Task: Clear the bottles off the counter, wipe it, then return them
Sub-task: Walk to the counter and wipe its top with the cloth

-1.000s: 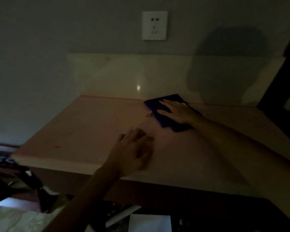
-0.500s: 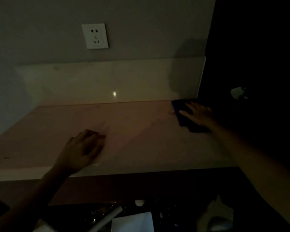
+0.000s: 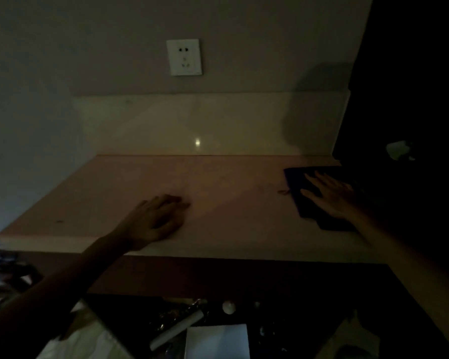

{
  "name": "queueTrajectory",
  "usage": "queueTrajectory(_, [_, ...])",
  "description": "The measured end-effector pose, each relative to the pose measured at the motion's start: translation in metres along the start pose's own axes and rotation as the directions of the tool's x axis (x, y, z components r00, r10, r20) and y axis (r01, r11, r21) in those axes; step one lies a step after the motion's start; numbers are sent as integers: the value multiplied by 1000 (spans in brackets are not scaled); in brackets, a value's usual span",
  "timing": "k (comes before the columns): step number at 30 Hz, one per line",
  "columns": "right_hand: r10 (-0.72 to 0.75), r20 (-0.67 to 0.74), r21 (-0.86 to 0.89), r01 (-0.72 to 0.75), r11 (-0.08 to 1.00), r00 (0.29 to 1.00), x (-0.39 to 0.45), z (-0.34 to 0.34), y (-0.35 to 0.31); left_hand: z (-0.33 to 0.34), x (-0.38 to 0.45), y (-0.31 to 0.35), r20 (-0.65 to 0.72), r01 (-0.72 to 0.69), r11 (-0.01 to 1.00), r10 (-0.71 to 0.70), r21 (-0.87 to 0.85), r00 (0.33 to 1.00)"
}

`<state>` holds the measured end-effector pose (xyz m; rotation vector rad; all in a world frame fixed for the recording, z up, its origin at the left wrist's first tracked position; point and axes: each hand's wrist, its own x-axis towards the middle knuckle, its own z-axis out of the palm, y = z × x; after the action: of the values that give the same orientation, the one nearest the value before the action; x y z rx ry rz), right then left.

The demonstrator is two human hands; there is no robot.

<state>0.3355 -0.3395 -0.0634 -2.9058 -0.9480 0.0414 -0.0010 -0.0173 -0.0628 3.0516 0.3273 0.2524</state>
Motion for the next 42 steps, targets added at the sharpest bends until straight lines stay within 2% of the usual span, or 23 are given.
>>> queueTrajectory(3, [-72, 3, 12, 72, 997, 997, 16, 1, -32, -4, -10, -16, -19, -1, 999, 2, 48, 1000])
queueTrajectory(6, [-204, 5, 11, 204, 979, 979, 43, 5, -92, -11, -16, -32, -32, 20, 997, -18, 74, 999])
queueTrajectory(11, [-438, 5, 12, 438, 899, 899, 100, 20, -213, -16, -27, -70, -13, 81, 996, -81, 40, 997])
queueTrajectory(18, [-726, 54, 38, 725, 688, 686, 160, 33, -393, -11, -24, -74, -47, 107, 994, -106, 20, 993])
queueTrajectory(23, [-865, 97, 40, 866, 498, 493, 167, 37, -521, -11, -22, -74, -42, 112, 993, -113, -18, 993])
queueTrajectory(25, [-907, 126, 23, 913, 408, 402, 164, 37, -557, -10, -22, -78, -43, 115, 993, -116, -23, 992])
queueTrajectory(28, [-936, 127, 35, 941, 336, 329, 167, 40, -578, -9, -23, -79, -53, 101, 994, -103, -31, 993])
queueTrajectory(31, [-938, 100, 35, 941, 335, 331, 163, 39, -563, -10, -22, -78, -51, 96, 995, -97, -15, 994])
queueTrajectory(35, [-918, 91, 36, 920, 389, 385, 152, 34, -512, -8, -23, -76, -55, 96, 995, -96, 4, 994])
queueTrajectory(38, [-877, 82, 62, 876, 478, 473, 148, 31, -451, -8, -24, -74, -71, 98, 995, -98, 2, 993])
queueTrajectory(42, [-772, 69, 59, 770, 636, 632, 140, 21, -346, -6, -23, -72, -80, 116, 993, -115, 8, 990])
